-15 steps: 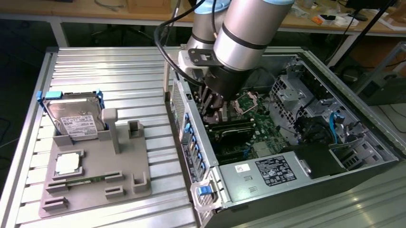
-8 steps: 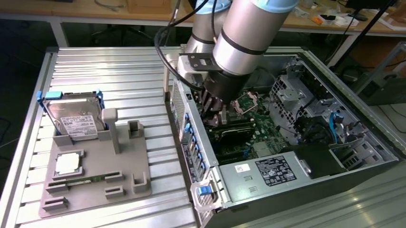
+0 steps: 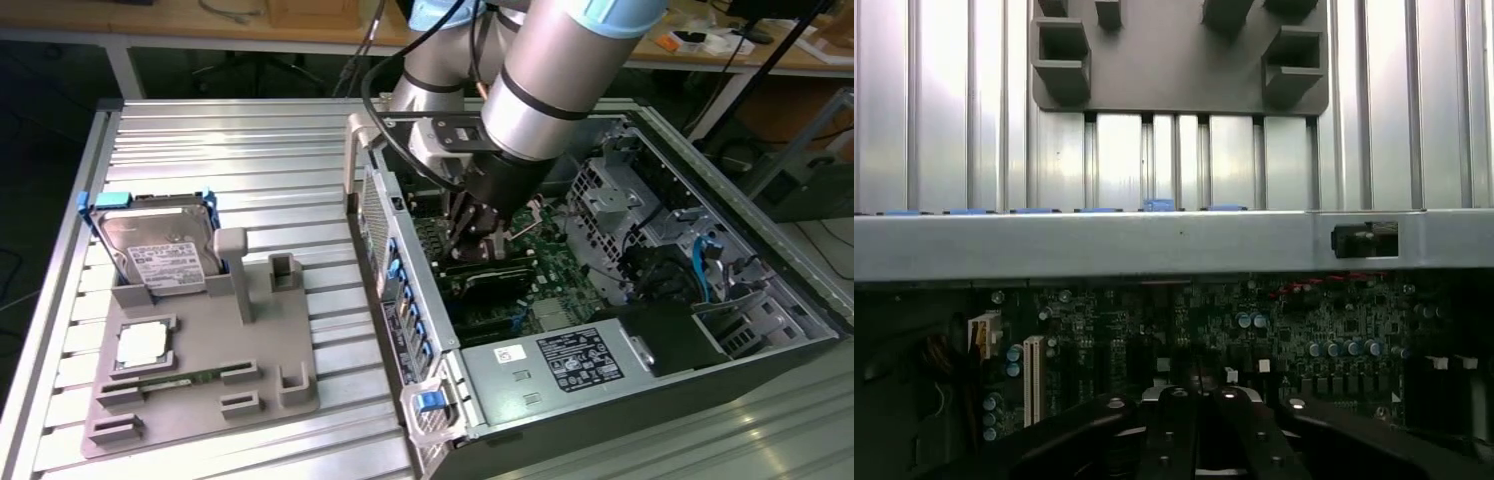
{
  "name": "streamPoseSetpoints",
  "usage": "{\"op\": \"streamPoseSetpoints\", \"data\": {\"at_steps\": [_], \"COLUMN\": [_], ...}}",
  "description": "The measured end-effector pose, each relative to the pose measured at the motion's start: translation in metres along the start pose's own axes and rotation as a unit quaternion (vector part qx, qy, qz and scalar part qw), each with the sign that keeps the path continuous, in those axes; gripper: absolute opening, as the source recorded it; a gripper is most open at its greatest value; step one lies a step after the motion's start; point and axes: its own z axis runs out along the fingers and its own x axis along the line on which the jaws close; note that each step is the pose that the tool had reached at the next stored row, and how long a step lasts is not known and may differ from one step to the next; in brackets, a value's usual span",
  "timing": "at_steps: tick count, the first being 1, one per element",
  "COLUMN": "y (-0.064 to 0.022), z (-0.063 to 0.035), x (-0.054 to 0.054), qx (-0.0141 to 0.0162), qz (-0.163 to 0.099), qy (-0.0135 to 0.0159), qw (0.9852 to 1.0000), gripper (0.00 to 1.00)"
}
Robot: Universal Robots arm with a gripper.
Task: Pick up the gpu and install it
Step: 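Press down on the gpu until it lock into place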
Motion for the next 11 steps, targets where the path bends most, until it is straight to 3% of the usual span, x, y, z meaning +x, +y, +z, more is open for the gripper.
{"op": "streamPoseSetpoints", "data": {"at_steps": [11], "y": [0.0], "z": [0.0], "x": [0.0], "qx": [0.0], "qz": [0.0], "qy": [0.0], "qw": [1.0], "gripper": [0.11]}}
